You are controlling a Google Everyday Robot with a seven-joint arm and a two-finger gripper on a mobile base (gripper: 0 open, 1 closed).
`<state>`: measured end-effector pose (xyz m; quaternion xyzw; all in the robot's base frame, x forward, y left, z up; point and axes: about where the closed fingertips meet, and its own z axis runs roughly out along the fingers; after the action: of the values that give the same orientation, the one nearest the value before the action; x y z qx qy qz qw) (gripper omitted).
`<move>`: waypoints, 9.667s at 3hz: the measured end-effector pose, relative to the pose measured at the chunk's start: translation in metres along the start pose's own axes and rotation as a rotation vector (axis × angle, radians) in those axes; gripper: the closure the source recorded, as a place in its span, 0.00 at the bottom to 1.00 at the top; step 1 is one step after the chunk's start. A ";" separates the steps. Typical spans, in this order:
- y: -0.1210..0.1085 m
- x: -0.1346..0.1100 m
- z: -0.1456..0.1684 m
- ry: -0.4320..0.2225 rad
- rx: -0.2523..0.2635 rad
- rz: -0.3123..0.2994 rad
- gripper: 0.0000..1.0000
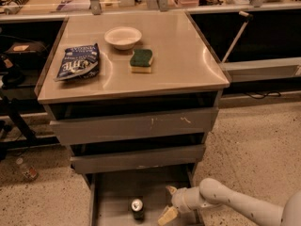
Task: Pick green can from bottom drawer and place on counter
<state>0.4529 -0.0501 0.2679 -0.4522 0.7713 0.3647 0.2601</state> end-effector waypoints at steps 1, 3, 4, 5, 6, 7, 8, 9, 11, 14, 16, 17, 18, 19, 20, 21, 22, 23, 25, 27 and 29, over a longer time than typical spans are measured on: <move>-0.013 0.012 0.024 -0.058 -0.018 0.040 0.00; -0.016 0.020 0.043 -0.092 -0.024 0.041 0.00; -0.023 0.006 0.069 -0.156 -0.006 -0.009 0.00; -0.024 -0.025 0.102 -0.207 -0.025 -0.069 0.00; -0.024 -0.023 0.117 -0.203 -0.014 -0.075 0.00; -0.018 -0.031 0.135 -0.216 -0.019 -0.111 0.00; -0.018 -0.031 0.135 -0.216 -0.019 -0.111 0.00; -0.013 -0.011 0.142 -0.225 -0.016 -0.072 0.00; -0.013 -0.011 0.142 -0.225 -0.016 -0.071 0.19; -0.012 -0.011 0.142 -0.225 -0.017 -0.070 0.89; 0.017 -0.071 0.094 -0.267 0.053 -0.070 1.00; 0.031 -0.097 0.047 -0.263 0.150 -0.044 1.00; 0.049 -0.116 -0.009 -0.249 0.260 -0.016 1.00; 0.082 -0.113 -0.009 -0.207 0.226 -0.063 1.00; 0.081 -0.117 -0.011 -0.219 0.223 -0.062 1.00; 0.077 -0.144 -0.043 -0.254 0.238 -0.042 1.00; 0.079 -0.179 -0.096 -0.272 0.278 -0.045 1.00; 0.078 -0.209 -0.156 -0.259 0.349 -0.071 1.00; 0.078 -0.227 -0.188 -0.278 0.388 -0.072 1.00; 0.095 -0.300 -0.313 -0.310 0.520 -0.131 1.00; 0.093 -0.318 -0.326 -0.331 0.527 -0.129 1.00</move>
Offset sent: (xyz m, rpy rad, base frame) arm 0.0069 0.0083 -0.0248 0.0566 0.0196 -0.0270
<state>0.4921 -0.1185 0.7261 -0.3519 0.7560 0.2037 0.5129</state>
